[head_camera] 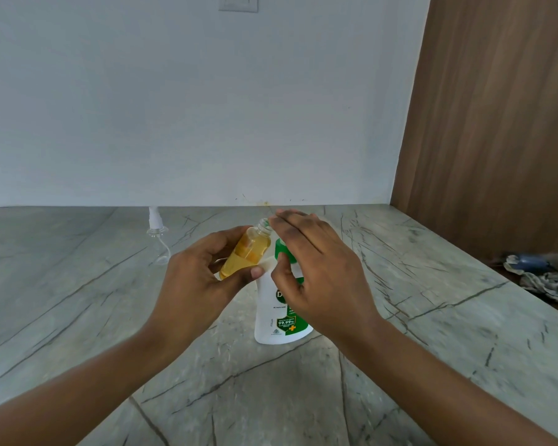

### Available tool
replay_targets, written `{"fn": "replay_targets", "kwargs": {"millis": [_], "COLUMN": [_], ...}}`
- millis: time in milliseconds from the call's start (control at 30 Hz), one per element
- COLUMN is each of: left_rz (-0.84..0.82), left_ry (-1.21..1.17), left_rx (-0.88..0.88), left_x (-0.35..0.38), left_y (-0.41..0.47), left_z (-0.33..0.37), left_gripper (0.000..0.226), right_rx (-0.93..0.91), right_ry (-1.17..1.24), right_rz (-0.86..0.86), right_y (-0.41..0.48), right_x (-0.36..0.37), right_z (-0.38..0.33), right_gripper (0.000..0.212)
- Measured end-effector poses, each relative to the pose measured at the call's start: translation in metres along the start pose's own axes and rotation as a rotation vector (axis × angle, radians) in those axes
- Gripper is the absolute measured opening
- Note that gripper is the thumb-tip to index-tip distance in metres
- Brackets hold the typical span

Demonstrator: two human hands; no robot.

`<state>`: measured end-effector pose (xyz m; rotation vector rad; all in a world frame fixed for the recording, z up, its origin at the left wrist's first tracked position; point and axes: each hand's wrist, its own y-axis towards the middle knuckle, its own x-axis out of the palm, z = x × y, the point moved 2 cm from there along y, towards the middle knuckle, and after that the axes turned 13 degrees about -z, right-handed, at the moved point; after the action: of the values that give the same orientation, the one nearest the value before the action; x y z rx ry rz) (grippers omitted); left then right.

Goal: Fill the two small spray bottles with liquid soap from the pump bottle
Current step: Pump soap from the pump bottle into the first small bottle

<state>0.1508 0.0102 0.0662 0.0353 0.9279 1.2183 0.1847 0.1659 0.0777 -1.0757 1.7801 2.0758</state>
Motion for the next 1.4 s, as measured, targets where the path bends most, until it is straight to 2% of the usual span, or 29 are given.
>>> {"fn": "replay_targets", "kwargs": {"millis": [800, 1400], "left_rz": [0.005, 0.014], "left_ry": [-0.011, -0.096], "left_rx": [0.015, 0.016], "left_x": [0.0010, 0.0027], "left_y": [-0.0051, -0.0002], "left_z": [-0.0041, 0.0023], "left_gripper": [0.048, 0.045], "right_rx": [-0.033, -0.001], "right_ry": [-0.012, -0.007], "right_rz": [0.025, -0.021], "right_y": [-0.0016, -0.0005], "right_x": [0.0047, -0.0011], "right_z": [-0.0009, -0.0018], "right_gripper": [0.039, 0.046]}}
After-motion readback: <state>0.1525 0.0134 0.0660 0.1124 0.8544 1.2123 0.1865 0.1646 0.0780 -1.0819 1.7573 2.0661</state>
